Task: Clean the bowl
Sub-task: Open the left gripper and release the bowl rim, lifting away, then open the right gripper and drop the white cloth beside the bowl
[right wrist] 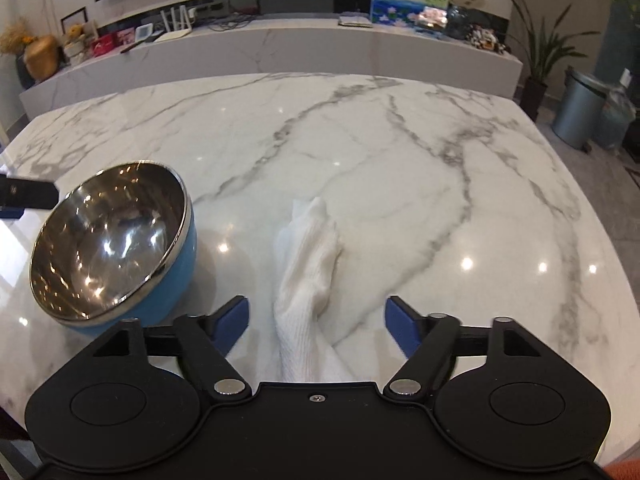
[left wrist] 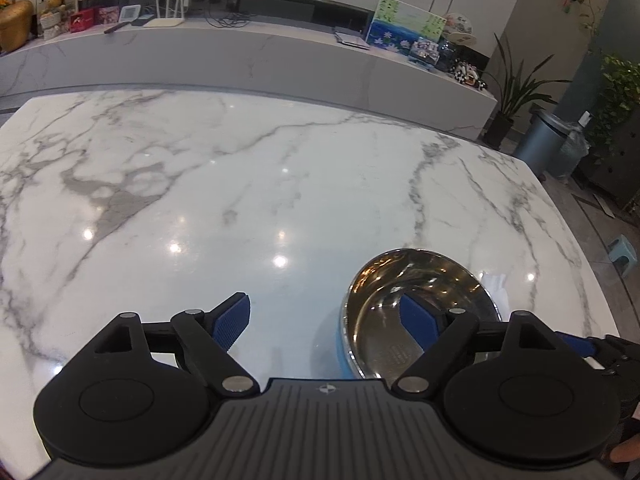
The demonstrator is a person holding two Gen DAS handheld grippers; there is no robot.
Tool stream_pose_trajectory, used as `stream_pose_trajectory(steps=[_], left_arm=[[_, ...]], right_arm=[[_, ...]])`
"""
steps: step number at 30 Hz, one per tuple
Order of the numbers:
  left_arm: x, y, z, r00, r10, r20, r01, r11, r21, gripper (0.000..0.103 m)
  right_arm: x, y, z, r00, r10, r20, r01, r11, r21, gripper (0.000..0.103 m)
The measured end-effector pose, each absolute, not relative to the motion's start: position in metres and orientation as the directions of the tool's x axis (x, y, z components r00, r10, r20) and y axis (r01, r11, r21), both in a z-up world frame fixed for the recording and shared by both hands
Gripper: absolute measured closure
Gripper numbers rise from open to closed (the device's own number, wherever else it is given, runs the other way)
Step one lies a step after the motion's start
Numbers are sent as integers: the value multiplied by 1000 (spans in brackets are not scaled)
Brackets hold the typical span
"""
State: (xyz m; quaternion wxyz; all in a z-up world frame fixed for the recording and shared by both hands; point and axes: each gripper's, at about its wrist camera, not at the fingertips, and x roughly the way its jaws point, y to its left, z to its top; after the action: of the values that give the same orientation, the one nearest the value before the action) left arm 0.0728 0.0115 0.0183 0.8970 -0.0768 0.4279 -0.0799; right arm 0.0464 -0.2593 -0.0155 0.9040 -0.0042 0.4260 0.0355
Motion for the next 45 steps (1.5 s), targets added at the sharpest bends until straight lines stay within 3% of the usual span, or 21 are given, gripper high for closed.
stream_pose_trajectory(steps=[2,6,7,14,21,28,36,45], left_arm=[[71,14,19,622,-206,-756,73,976,-206,19],[67,19,21,631,-204,-748,63,975,-213,1],[66,20,22,636,-204,-744,61,975,-215,1],[56,24,23,654,-182,-734,47,978,-201,1],[28,2,22,740,-125,-661,93,992,-82,1],[16,-3,11,728,-123,-674,44,990,-133,1],[3,-6,0,734,-67,-676,20,997,-78,1],[-1,-13,1,742,-40,-669,18,999,-39,1]], right_arm=[[45,-262,-9,644,77,-761,-46,997,62,5],[42,-264,3,662,89,-744,-19,995,102,4],[40,-263,6,670,89,-737,-19,995,103,4],[19,-248,34,744,80,-664,-38,996,78,4],[-14,-228,41,810,121,-574,-79,992,99,4],[-31,-213,26,814,148,-561,-121,989,85,4],[-44,-209,12,816,106,-569,-91,994,55,4],[-52,-214,18,854,83,-513,-71,997,44,4]])
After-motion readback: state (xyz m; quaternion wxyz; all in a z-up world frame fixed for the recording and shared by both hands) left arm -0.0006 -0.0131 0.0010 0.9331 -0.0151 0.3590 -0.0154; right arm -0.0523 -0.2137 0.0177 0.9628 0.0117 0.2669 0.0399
